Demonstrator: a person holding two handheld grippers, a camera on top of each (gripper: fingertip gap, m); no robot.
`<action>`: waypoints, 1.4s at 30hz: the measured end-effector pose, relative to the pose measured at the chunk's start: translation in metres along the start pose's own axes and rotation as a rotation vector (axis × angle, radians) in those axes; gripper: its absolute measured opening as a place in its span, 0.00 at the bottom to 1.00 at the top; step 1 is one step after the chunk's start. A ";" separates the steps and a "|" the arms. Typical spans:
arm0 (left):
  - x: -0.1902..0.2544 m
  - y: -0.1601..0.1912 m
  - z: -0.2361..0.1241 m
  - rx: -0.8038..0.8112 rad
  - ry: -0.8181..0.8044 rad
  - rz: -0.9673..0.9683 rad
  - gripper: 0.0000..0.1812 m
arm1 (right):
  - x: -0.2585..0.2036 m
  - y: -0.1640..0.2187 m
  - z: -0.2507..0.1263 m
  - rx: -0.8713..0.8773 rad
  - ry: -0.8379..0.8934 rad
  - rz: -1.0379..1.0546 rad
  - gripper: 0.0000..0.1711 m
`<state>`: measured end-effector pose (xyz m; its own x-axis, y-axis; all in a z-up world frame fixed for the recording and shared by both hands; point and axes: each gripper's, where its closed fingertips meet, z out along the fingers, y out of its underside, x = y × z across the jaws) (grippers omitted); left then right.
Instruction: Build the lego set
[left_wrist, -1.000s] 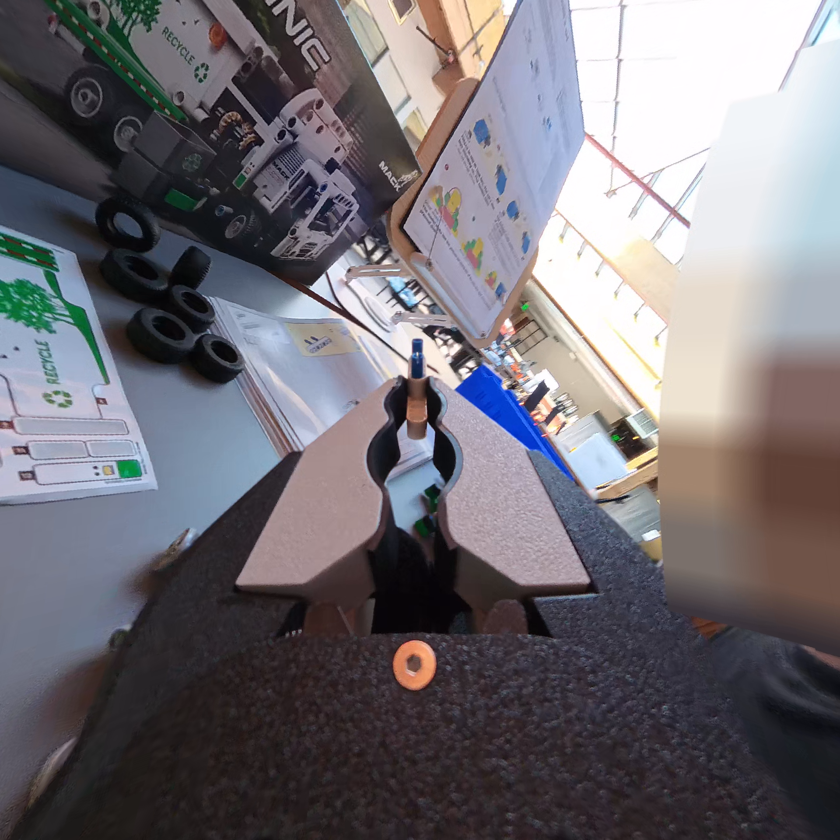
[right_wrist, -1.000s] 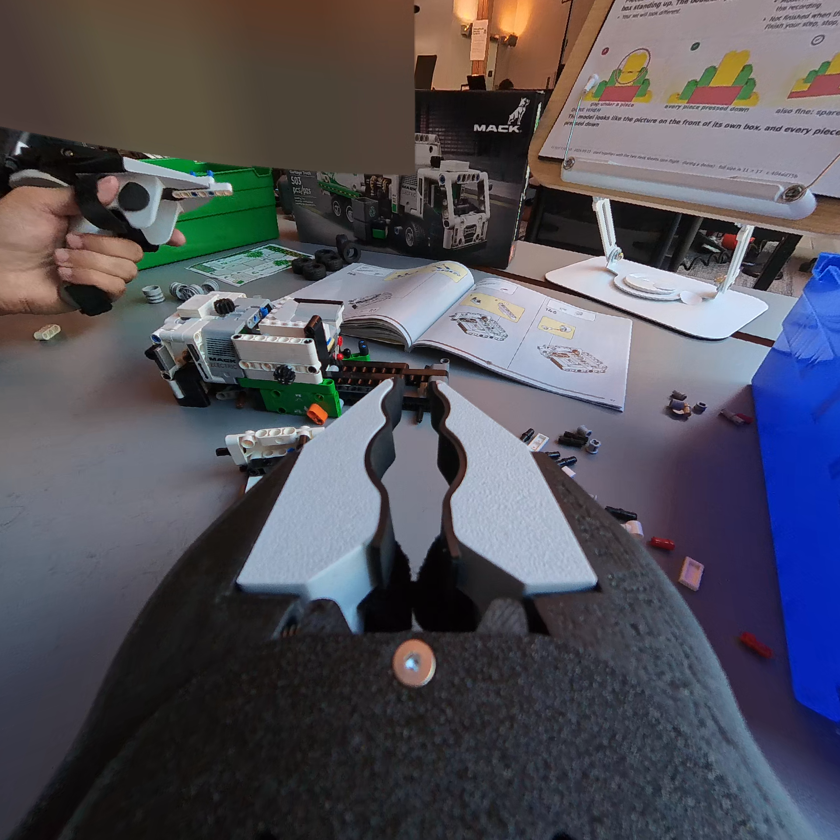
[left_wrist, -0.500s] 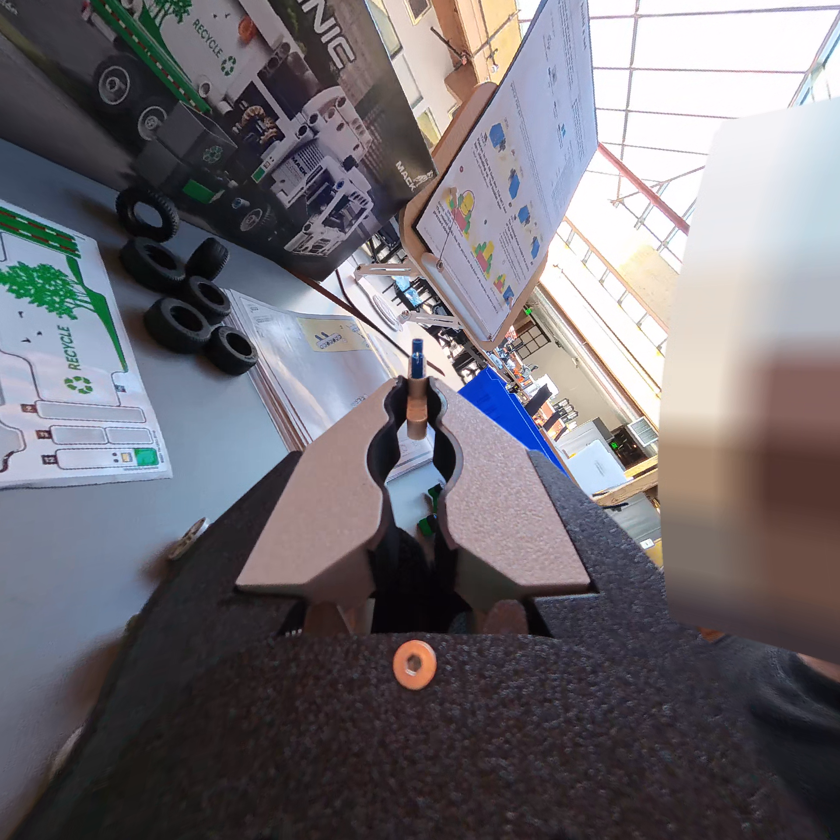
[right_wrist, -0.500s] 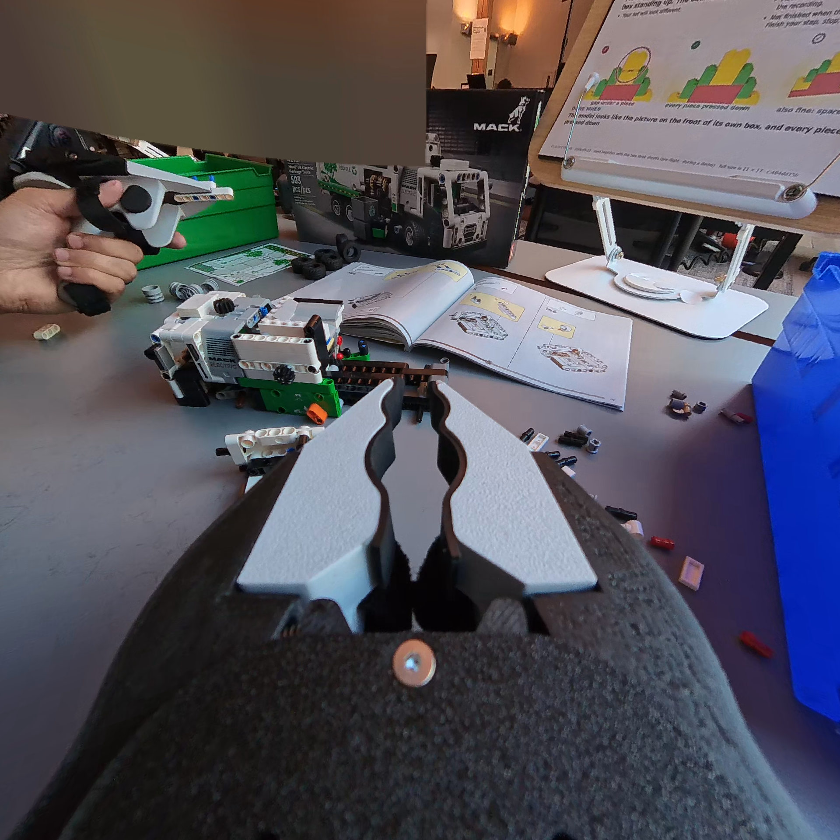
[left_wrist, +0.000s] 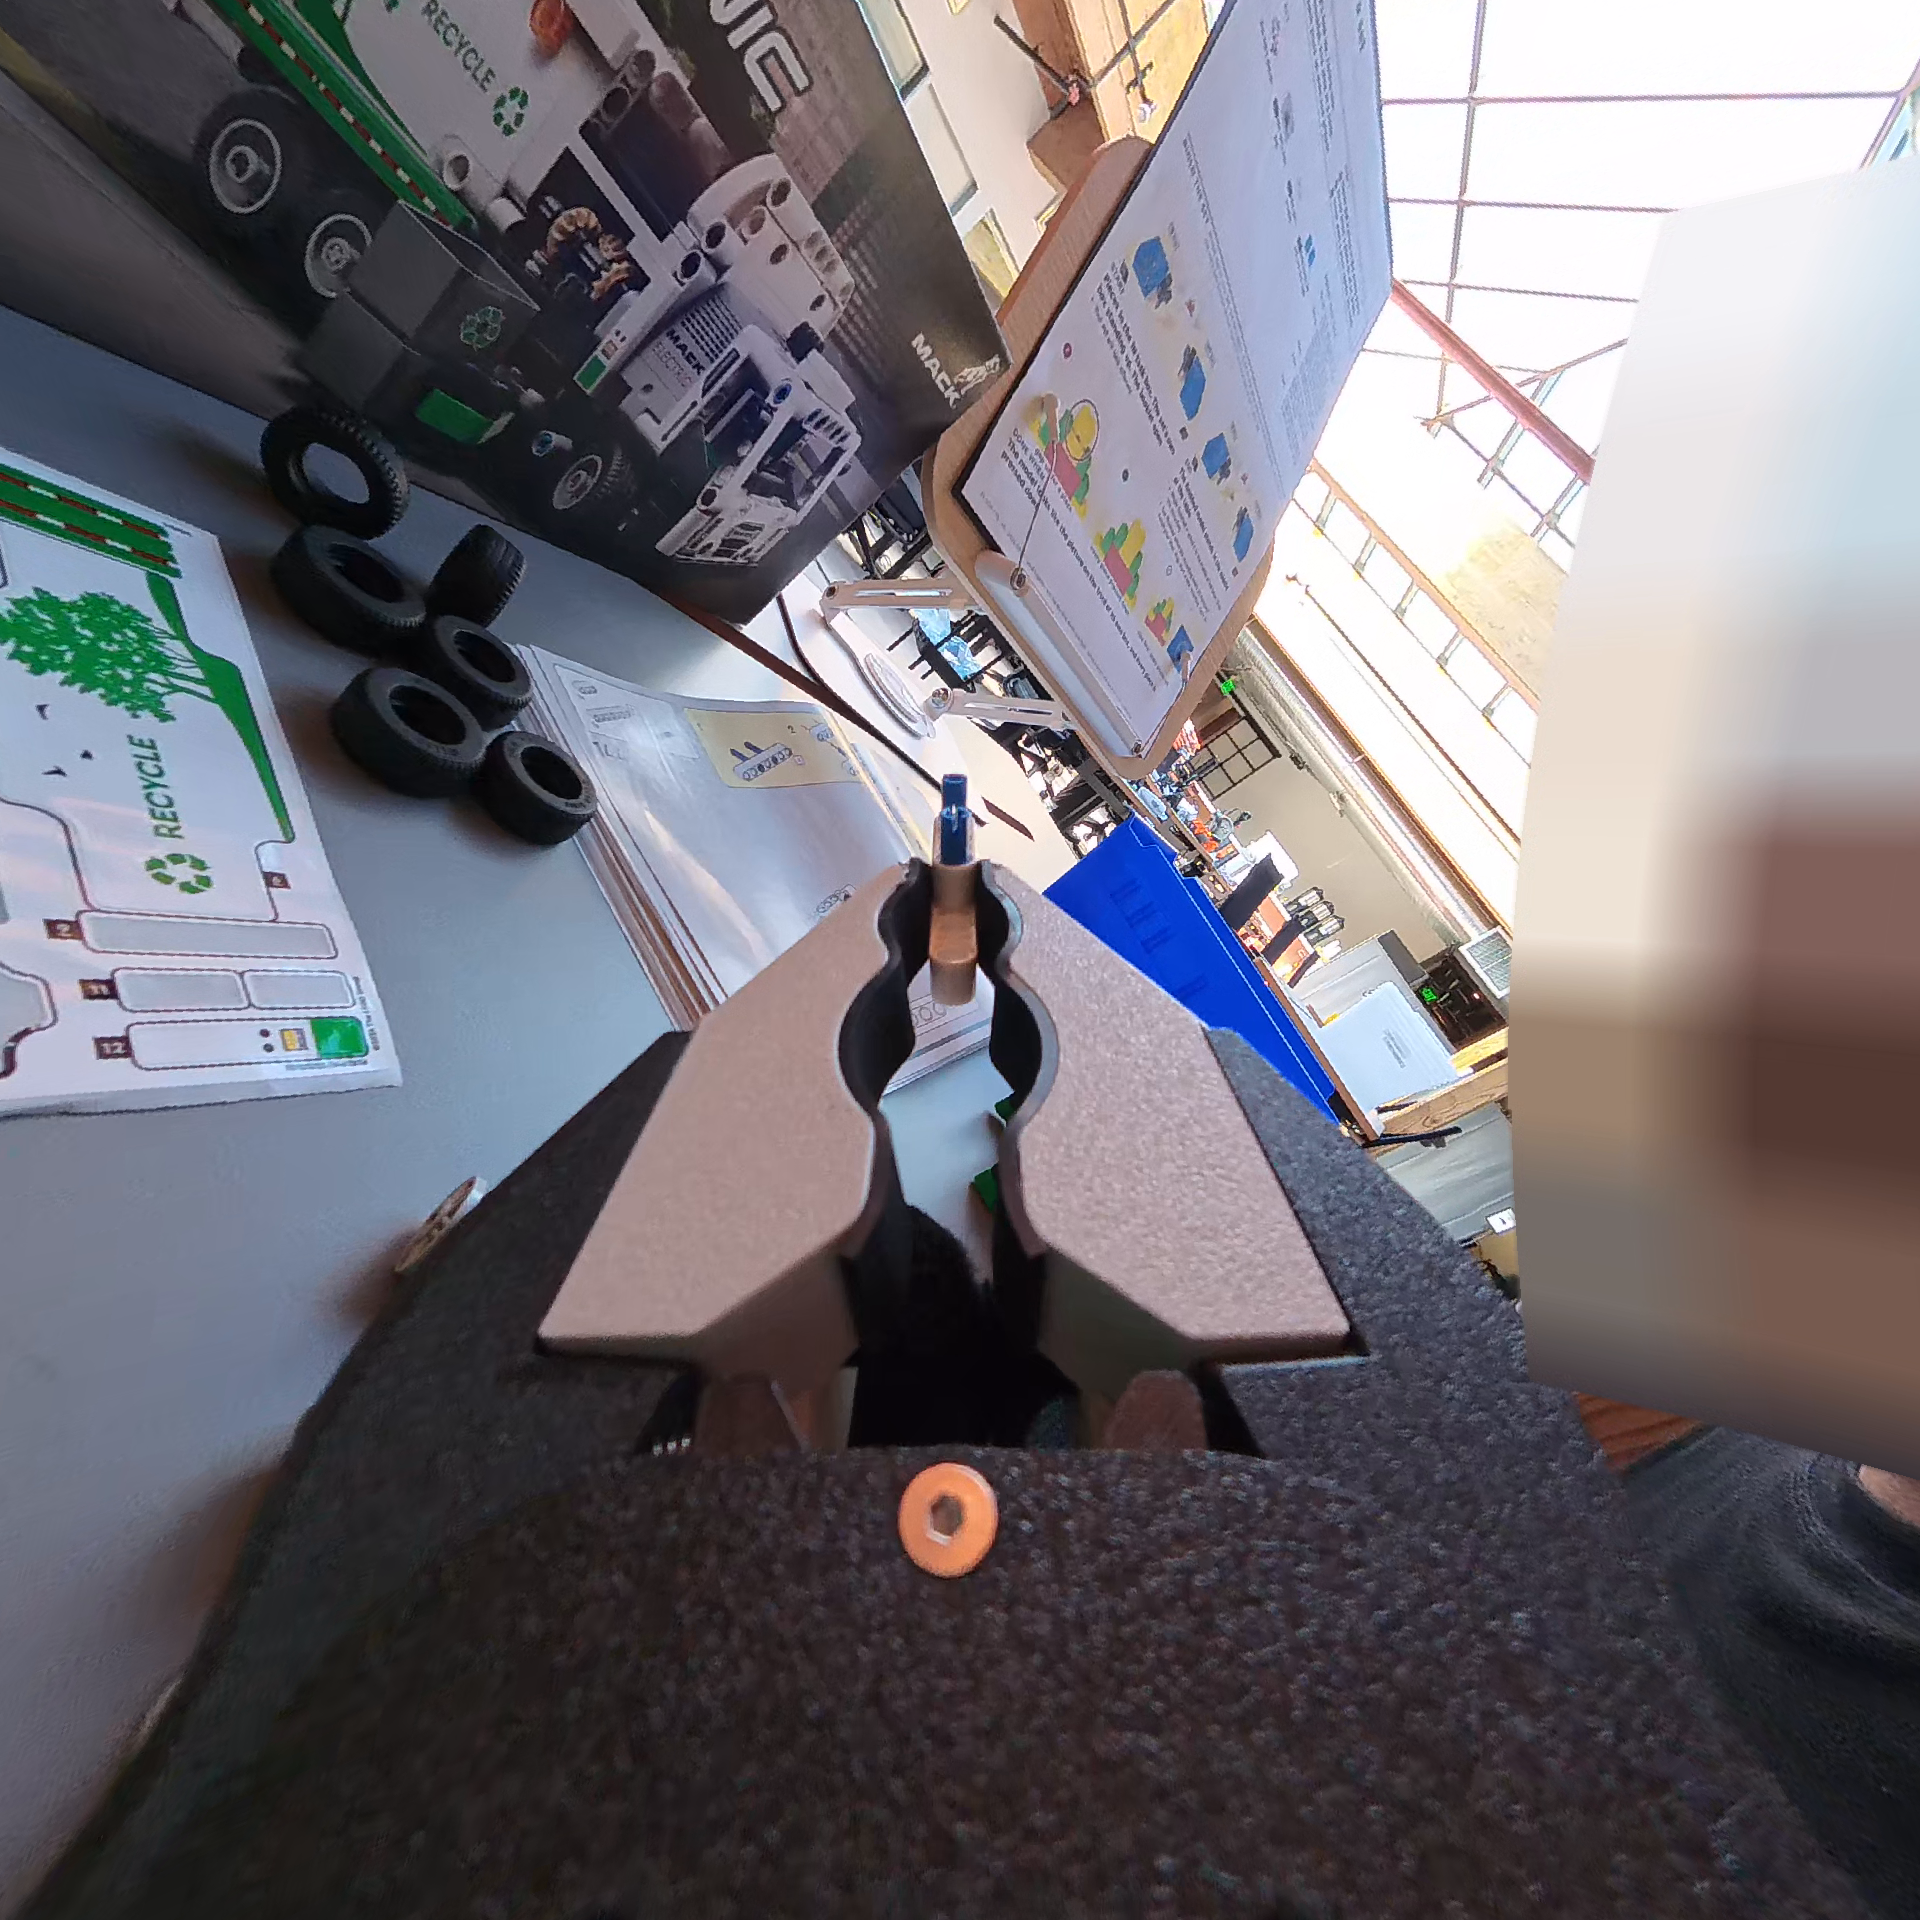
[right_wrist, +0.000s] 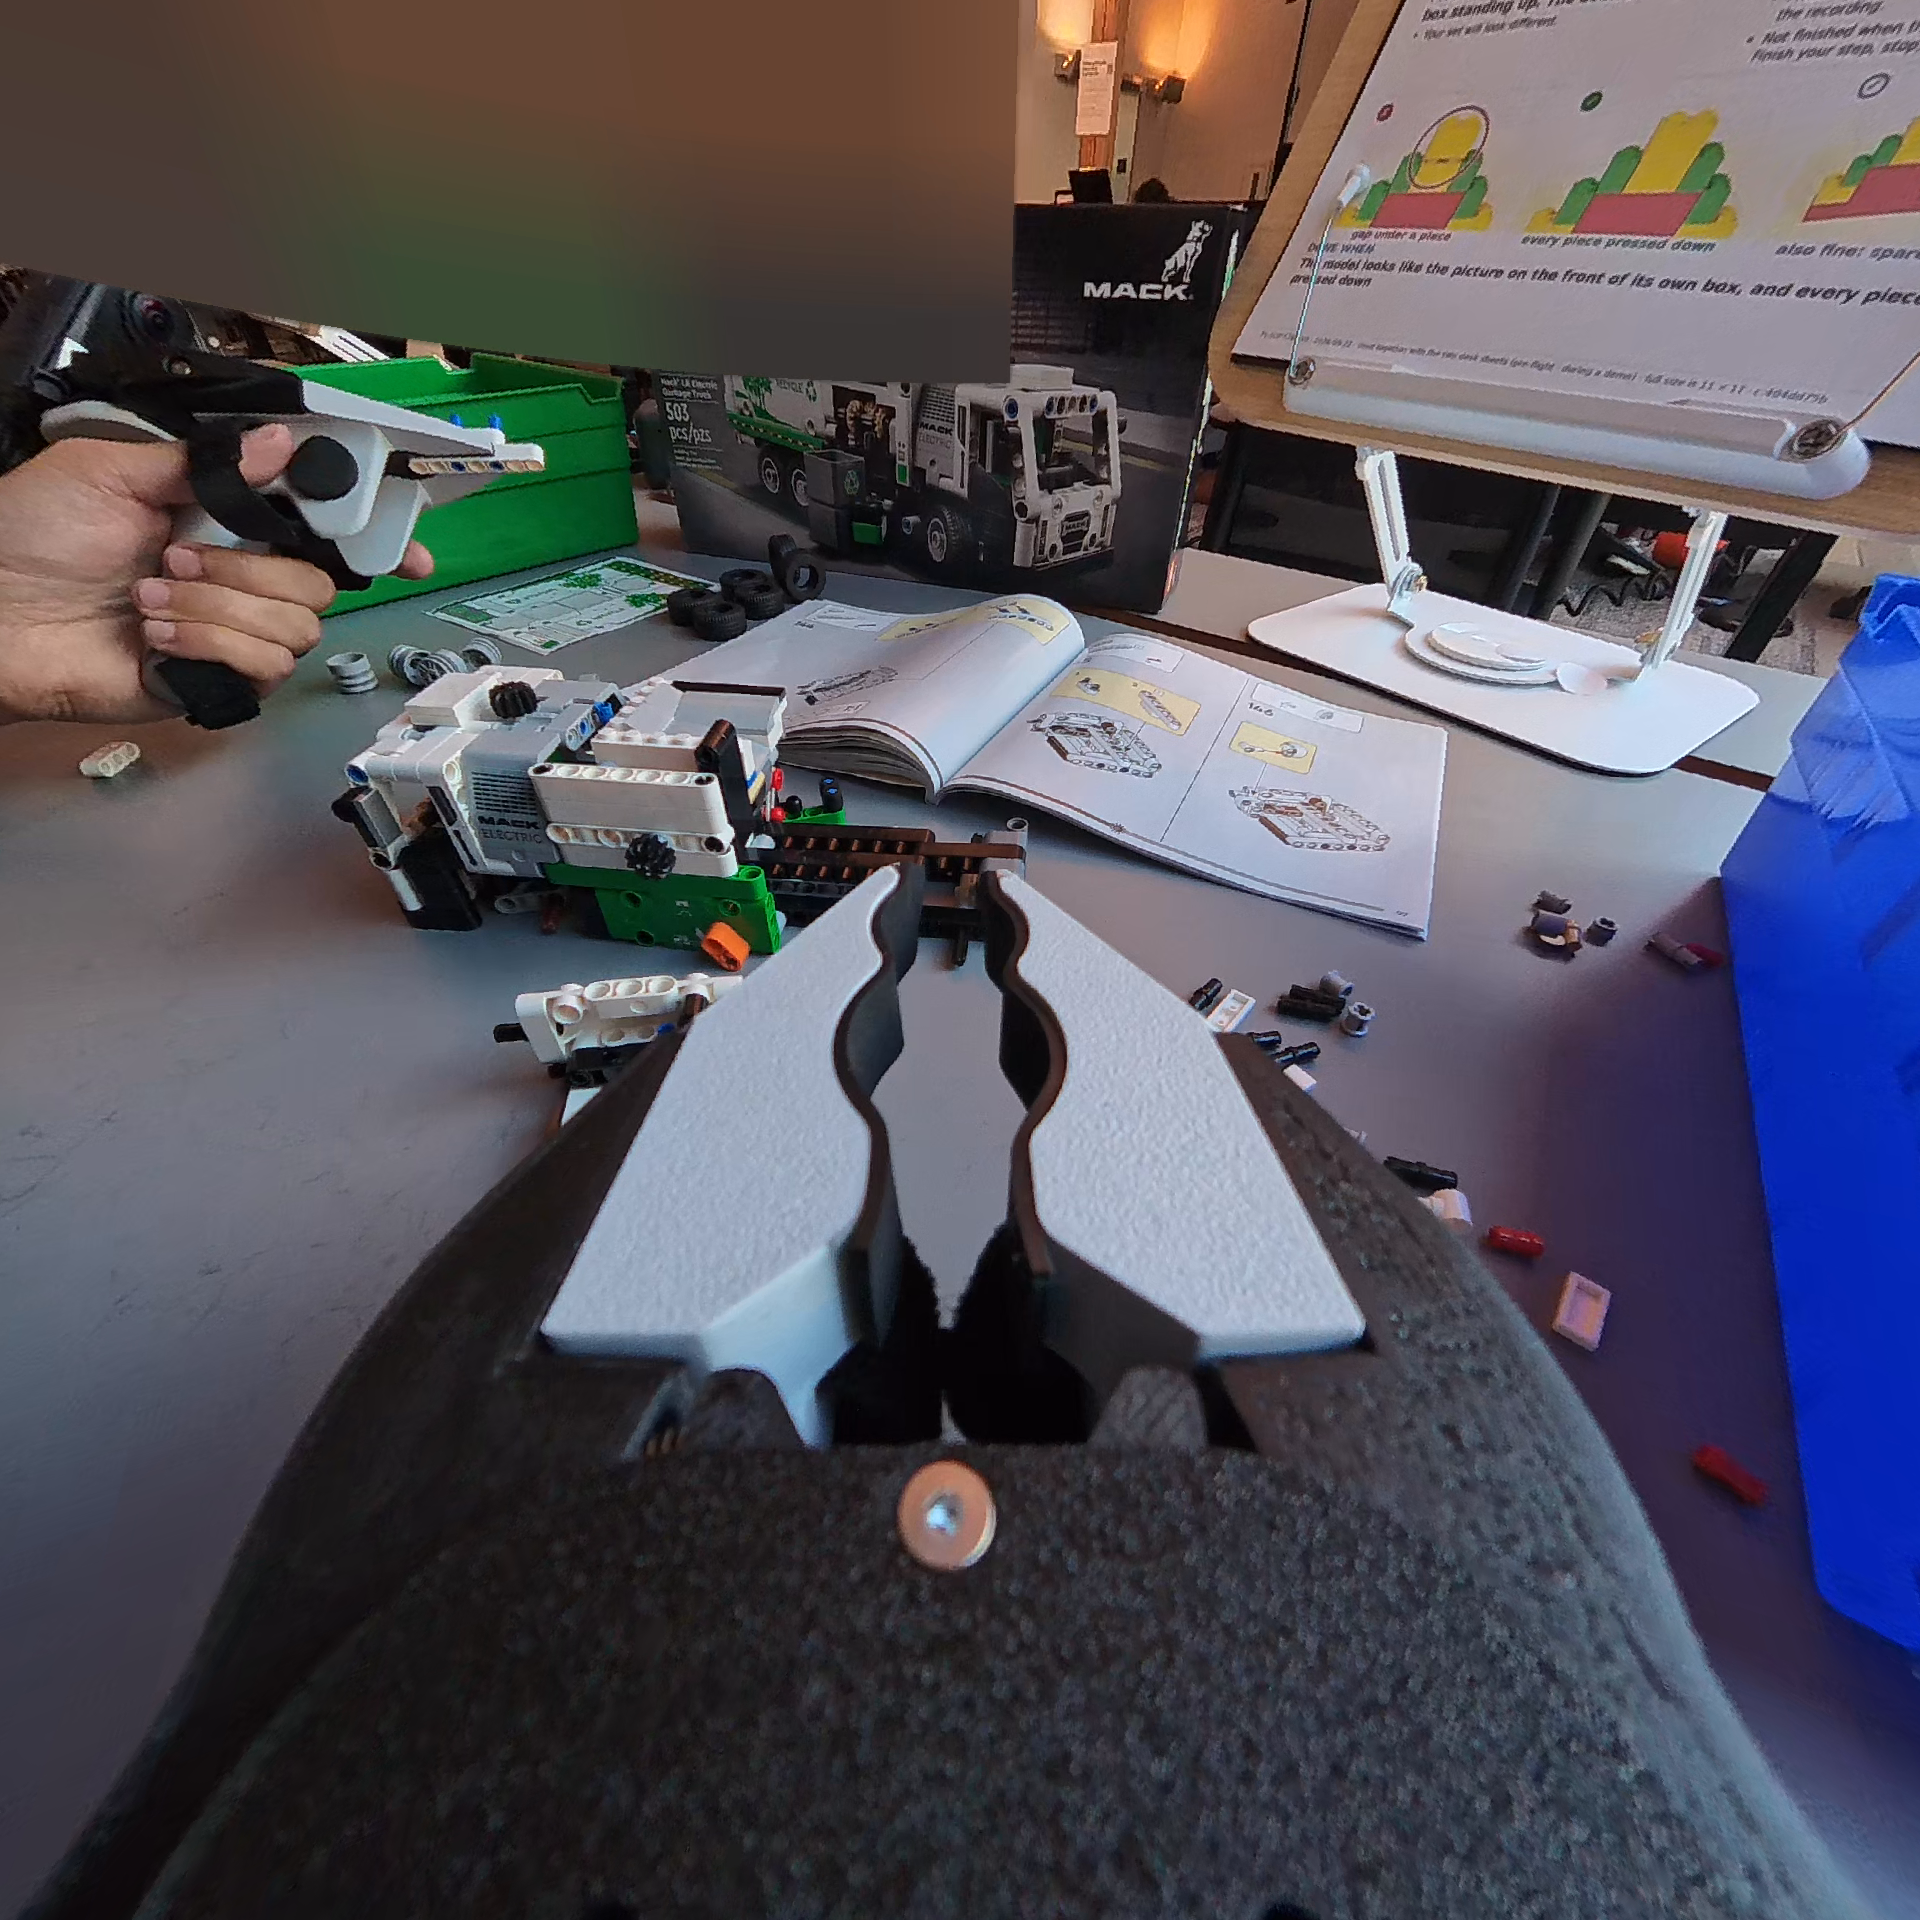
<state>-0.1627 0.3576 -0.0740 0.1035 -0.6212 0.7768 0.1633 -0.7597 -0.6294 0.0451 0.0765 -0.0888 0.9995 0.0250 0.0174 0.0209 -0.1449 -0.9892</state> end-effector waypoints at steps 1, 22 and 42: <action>0.000 0.000 0.000 -0.002 0.001 0.000 0.03 | 0.000 0.000 0.000 0.000 0.000 0.000 0.06; -0.001 0.003 0.003 -0.007 -0.003 0.001 0.03 | 0.000 0.000 0.000 -0.001 -0.001 0.003 0.06; 0.029 0.002 -0.002 -0.007 0.066 0.099 0.03 | -0.002 0.002 0.003 -0.020 0.010 -0.037 0.06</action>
<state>-0.1618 0.3378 -0.0533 0.0542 -0.7045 0.7077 0.1489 -0.6951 -0.7033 0.0428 0.0793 -0.0914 0.9982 0.0211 0.0556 0.0583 -0.1634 -0.9848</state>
